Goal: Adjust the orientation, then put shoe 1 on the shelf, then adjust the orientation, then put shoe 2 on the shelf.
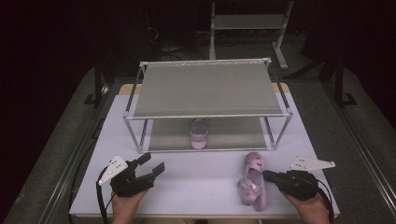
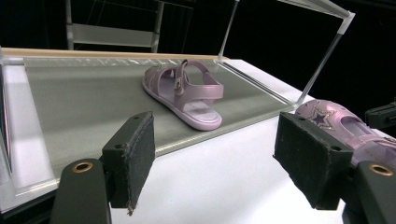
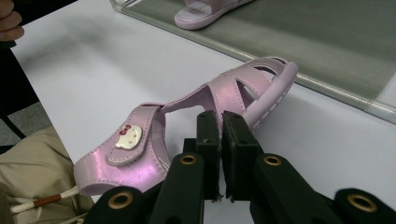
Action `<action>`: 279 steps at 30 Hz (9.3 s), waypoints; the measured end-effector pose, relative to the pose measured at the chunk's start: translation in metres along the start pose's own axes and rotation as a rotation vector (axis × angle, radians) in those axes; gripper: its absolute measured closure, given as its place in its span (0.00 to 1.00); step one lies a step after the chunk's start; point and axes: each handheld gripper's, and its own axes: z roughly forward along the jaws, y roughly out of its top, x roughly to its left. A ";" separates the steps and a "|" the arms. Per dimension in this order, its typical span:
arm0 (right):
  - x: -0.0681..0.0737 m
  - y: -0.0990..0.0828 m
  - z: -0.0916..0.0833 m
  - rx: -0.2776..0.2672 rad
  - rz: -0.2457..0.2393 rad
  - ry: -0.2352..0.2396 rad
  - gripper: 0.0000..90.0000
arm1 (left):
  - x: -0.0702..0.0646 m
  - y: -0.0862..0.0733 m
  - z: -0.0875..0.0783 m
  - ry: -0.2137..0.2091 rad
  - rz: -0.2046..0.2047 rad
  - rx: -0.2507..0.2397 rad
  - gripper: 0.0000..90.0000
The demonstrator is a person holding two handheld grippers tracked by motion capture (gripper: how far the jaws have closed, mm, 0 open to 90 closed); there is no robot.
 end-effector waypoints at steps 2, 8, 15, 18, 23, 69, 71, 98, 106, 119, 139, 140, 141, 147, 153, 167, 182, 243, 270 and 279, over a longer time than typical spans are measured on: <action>0.000 0.000 0.000 0.002 0.001 -0.002 0.95 | 0.000 0.000 0.000 -0.003 0.000 -0.001 0.32; -0.005 -0.003 -0.002 0.001 0.020 0.007 0.96 | 0.003 0.002 -0.001 -0.010 -0.026 -0.008 0.32; -0.011 -0.009 -0.006 0.012 0.050 -0.004 0.99 | 0.007 0.003 -0.003 0.004 -0.040 -0.014 0.32; -0.014 -0.013 -0.007 0.018 0.057 -0.016 0.99 | 0.008 0.004 -0.005 0.013 -0.045 -0.021 0.32; -0.025 -0.027 -0.008 0.046 0.113 -0.046 0.99 | 0.009 0.003 -0.005 0.011 -0.053 -0.021 0.32; -0.002 -0.031 -0.035 -0.008 0.181 -0.017 0.44 | 0.013 0.004 -0.009 0.018 -0.070 -0.040 0.32; 0.001 -0.031 -0.031 -0.002 0.184 -0.023 0.46 | 0.013 0.004 -0.009 0.019 -0.065 -0.038 0.32; 0.008 -0.046 -0.019 -0.021 0.297 -0.121 0.82 | 0.012 0.007 -0.008 0.014 -0.026 -0.030 0.33; 0.008 -0.047 -0.021 -0.037 0.311 -0.142 0.85 | 0.012 0.007 -0.009 0.013 -0.018 -0.027 0.33; 0.003 -0.051 -0.028 -0.090 0.383 -0.108 0.88 | 0.014 0.007 -0.010 0.017 -0.024 -0.030 0.33; 0.006 -0.051 -0.032 -0.136 0.416 -0.034 0.89 | 0.019 0.006 -0.009 0.019 -0.045 -0.018 0.28; 0.007 -0.051 -0.031 -0.137 0.420 -0.027 0.90 | 0.020 0.006 -0.009 0.022 -0.049 -0.016 0.28; 0.007 -0.050 -0.031 -0.136 0.417 -0.023 0.90 | 0.020 0.006 -0.009 0.025 -0.053 -0.018 0.27; 0.011 -0.046 -0.027 -0.137 0.403 0.000 0.90 | 0.022 0.007 -0.012 0.037 -0.061 -0.027 0.25; 0.015 -0.041 -0.020 -0.136 0.399 0.026 0.90 | 0.023 0.007 -0.014 0.040 -0.056 -0.028 0.24; 0.022 -0.016 -0.005 -0.163 0.388 0.048 0.91 | 0.025 0.008 -0.011 0.034 -0.060 -0.030 0.24; 0.017 0.000 0.013 -0.195 0.420 0.044 0.91 | 0.025 0.010 -0.010 0.026 -0.049 -0.027 0.24; -0.013 0.046 0.094 -0.340 0.534 0.008 0.91 | 0.023 0.008 -0.009 0.021 -0.041 -0.013 0.24; -0.026 0.066 0.133 -0.331 0.545 -0.027 0.91 | 0.021 0.008 -0.008 0.009 -0.025 -0.006 0.24; -0.028 0.066 0.142 -0.334 0.558 -0.038 0.91 | 0.020 0.008 -0.007 0.005 -0.026 -0.006 0.24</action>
